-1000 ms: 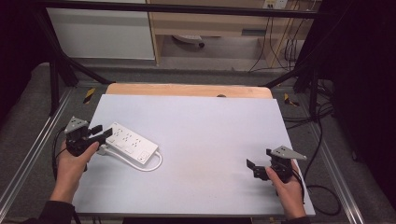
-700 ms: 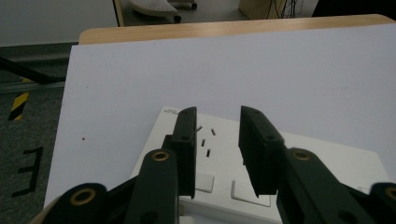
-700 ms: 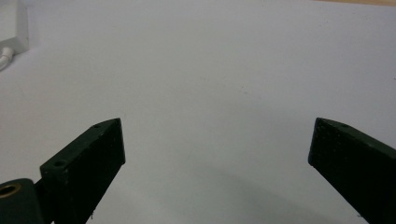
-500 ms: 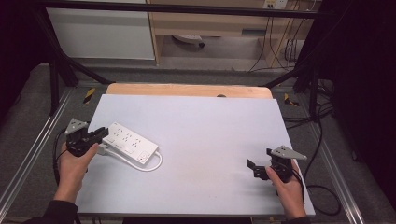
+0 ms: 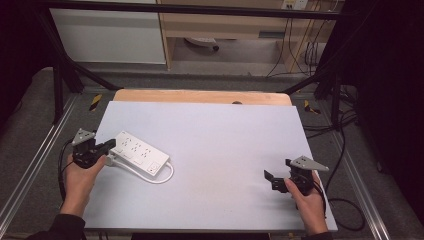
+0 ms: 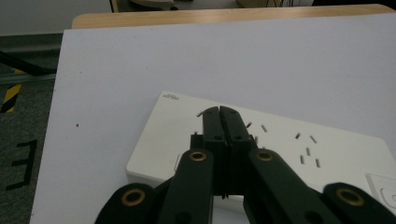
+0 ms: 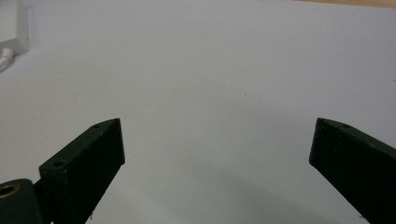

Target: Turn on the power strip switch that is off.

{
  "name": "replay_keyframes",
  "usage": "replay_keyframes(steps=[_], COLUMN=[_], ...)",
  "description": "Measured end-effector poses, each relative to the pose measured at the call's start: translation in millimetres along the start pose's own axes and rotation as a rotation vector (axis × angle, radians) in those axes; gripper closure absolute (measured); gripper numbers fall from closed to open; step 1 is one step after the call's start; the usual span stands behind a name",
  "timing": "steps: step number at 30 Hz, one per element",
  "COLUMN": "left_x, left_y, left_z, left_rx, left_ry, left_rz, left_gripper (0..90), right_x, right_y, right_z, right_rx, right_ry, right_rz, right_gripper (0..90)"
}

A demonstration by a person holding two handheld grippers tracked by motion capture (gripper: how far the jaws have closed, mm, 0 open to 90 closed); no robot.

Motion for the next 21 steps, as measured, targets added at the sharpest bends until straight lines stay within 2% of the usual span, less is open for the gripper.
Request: replay_keyframes(steps=[5, 9, 17, 21], left_x=[-2.5, -8.9, -17.6, -18.4], left_y=[-2.4, -7.4, -14.5, -16.7], left_z=[-0.7, -1.6, -3.7, -3.0], left_rx=[0.004, 0.009, 0.016, 0.014], left_ry=[-0.011, -0.027, -0.038, -0.037], left_rz=[-0.011, -0.039, -0.078, -0.082], left_gripper=[89.9, 89.9, 89.9, 89.9], right_x=[-0.3, -0.4, -0.6, -0.8], right_y=[-0.1, -0.2, -0.4, -0.6], right_z=[-0.1, -0.9, -1.0, -1.1], right_rx=[0.000, 0.002, 0.003, 0.004], right_ry=[0.000, -0.002, 0.000, 0.001], right_rz=[-0.002, -0.005, -0.006, -0.007], right_gripper=[3.7, 3.6, 3.6, 3.6])
Point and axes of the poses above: each handheld gripper's, and its own axes: y roughly backward along the jaws, x roughly out of its top, z roughly to its right, the point moved 10 cm from there along -y, roughly forward along the jaws, and after that the axes turned 11 degrees about y, right-handed, at the moved point
